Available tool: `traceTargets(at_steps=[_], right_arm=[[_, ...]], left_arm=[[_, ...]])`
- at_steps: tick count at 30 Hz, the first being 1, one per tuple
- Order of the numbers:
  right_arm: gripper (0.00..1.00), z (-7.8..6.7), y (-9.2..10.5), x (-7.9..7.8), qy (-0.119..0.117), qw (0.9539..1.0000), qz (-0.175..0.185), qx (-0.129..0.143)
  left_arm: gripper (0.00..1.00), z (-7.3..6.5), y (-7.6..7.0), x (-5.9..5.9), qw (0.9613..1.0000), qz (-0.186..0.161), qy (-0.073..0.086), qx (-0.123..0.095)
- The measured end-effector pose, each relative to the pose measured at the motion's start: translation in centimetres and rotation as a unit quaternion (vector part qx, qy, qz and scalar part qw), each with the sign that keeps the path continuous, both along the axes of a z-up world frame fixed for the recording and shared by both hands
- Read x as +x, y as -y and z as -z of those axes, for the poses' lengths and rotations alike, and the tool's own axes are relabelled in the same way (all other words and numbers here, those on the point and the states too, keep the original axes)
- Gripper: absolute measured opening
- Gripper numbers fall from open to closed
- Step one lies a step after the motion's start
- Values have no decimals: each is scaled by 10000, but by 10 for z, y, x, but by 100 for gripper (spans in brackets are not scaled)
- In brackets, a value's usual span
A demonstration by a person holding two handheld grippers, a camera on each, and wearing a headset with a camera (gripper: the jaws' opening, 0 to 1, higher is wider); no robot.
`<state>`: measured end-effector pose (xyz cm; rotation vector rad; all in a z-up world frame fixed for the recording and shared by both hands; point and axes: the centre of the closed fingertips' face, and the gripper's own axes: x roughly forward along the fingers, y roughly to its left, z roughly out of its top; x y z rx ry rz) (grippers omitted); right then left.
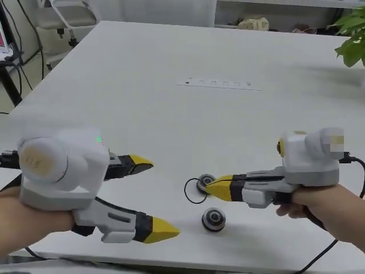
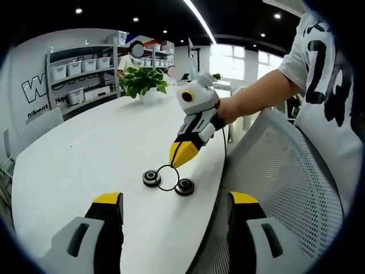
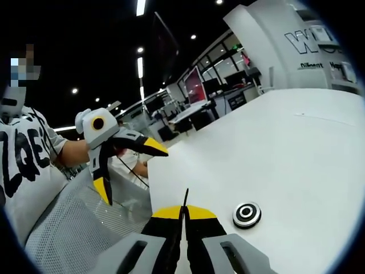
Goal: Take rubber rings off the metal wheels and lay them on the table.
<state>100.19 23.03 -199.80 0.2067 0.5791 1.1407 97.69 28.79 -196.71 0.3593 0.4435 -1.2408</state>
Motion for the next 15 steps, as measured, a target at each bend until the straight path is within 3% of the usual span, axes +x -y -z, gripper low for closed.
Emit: traceTargets(at_steps=[6, 15], right_arm=[[0, 5, -6, 1, -35, 9999, -85, -70], [0, 16, -20, -4, -96, 9992, -280, -273]], left_arm=[[74, -4, -7, -1, 9998, -150, 46, -78], [75, 4, -10, -4, 9999, -167, 19, 8]])
